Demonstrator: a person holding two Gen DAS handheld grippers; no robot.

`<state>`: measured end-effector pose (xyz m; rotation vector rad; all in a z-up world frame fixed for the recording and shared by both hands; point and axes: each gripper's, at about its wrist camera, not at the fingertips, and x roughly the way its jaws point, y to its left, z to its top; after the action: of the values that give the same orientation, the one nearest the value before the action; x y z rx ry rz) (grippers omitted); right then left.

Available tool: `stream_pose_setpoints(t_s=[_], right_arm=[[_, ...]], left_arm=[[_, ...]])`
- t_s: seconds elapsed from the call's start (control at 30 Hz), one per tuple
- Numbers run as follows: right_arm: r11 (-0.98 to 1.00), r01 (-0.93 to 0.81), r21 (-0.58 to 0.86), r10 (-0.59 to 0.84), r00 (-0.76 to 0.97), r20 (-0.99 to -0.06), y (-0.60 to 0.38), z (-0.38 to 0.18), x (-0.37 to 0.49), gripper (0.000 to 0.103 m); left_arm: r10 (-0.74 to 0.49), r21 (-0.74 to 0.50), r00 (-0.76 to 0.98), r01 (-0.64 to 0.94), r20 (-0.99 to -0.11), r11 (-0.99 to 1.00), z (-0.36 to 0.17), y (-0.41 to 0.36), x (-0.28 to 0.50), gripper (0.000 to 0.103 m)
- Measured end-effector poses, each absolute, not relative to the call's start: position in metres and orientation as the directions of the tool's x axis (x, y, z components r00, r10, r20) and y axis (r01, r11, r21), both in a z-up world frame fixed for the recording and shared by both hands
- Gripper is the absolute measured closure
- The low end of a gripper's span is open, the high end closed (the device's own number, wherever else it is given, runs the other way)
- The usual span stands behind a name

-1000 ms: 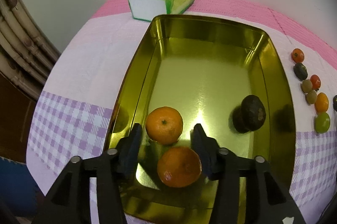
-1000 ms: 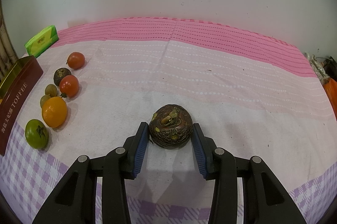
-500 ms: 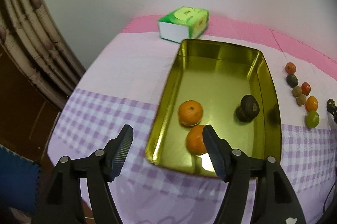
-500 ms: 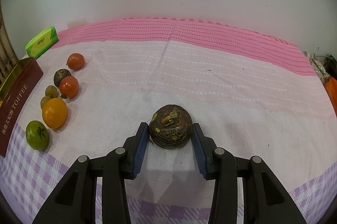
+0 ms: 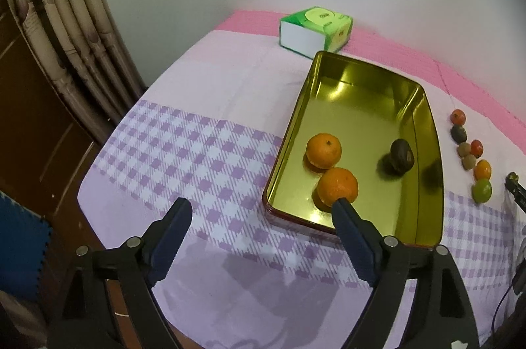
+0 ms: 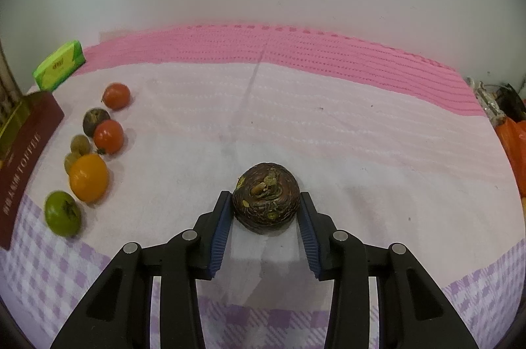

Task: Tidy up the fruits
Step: 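Withdraw the left gripper while the right gripper carries the dark brown fruit over the tin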

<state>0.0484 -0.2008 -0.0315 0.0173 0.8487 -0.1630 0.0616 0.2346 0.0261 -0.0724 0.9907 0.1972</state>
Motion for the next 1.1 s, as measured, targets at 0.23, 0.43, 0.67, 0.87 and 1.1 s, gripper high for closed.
stream_pose_setpoints(t_s=[0.23, 0.43, 0.67, 0.87, 1.1], right_arm=[[0.999, 0.047, -0.012, -0.042, 0.707, -0.706, -0.155, 0.012, 0.042, 0.062], [0.986, -0.164, 0.04, 0.144, 0.701, -0.698, -0.064, 0.036, 0.047, 0.062], [0.915, -0.399, 0.054, 0.309, 0.611, -0.728, 0.052, 0.038, 0.051, 0.062], [0.862, -0.507, -0.011, 0.309, 0.542, -0.781, 0.117, 0.016, 0.05, 0.062], [0.858, -0.513, -0.04, 0.256, 0.493, -0.831, 0.13, -0.013, 0.062, 0.062]], left_arm=[[0.154, 0.024, 0.549, -0.237, -0.821, 0.971, 0.032, 0.241, 0.062, 0.012], [0.185, -0.011, 0.556, -0.331, -0.811, 0.944, 0.038, 0.263, 0.059, 0.008], [0.221, -0.021, 0.528, -0.414, -0.82, 0.91, 0.035, 0.281, 0.059, 0.008], [0.226, -0.024, 0.511, -0.437, -0.83, 0.899, 0.032, 0.287, 0.06, 0.008], [0.211, -0.028, 0.516, -0.416, -0.83, 0.909, 0.032, 0.284, 0.06, 0.008]])
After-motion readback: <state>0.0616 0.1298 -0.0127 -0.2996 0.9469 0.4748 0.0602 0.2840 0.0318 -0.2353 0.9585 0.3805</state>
